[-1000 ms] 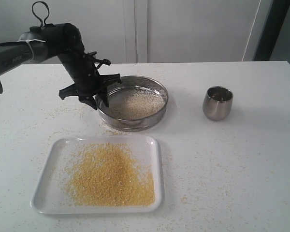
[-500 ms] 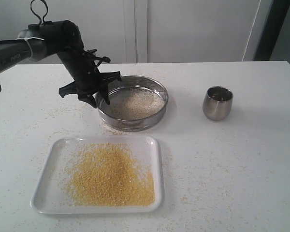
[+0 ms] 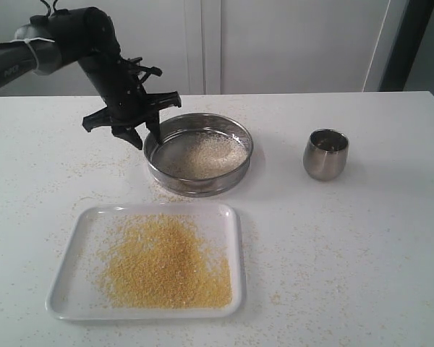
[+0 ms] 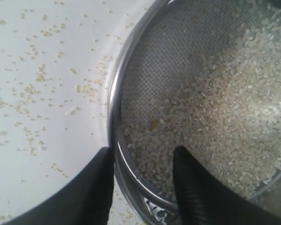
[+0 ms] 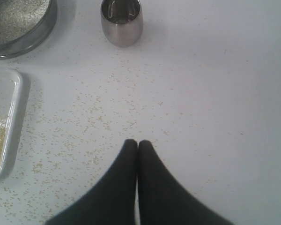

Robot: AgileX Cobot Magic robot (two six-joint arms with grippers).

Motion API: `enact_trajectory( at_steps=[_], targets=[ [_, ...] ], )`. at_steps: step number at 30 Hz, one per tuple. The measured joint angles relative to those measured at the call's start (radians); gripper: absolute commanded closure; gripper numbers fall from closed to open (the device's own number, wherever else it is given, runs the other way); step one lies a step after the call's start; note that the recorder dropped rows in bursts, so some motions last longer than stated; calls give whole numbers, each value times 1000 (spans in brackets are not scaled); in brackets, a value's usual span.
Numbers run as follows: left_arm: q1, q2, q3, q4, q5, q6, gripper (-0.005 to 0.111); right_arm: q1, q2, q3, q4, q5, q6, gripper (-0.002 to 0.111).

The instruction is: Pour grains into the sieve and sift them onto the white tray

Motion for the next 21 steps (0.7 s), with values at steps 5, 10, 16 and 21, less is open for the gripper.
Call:
enact_trajectory(
  at_steps=[5, 10, 16, 21],
  targets=[
    [0, -43, 0, 50, 13, 18, 78, 0, 0, 0, 0, 0, 0, 108],
    [0, -80, 0, 123, 63, 74, 98, 0, 0, 0, 0, 0, 0, 108],
    [0, -109, 0, 201, 100, 90, 107, 0, 0, 0, 0, 0, 0, 108],
    [0, -132, 0, 230, 111, 109, 107, 0, 0, 0, 0, 0, 0, 108]
  ],
)
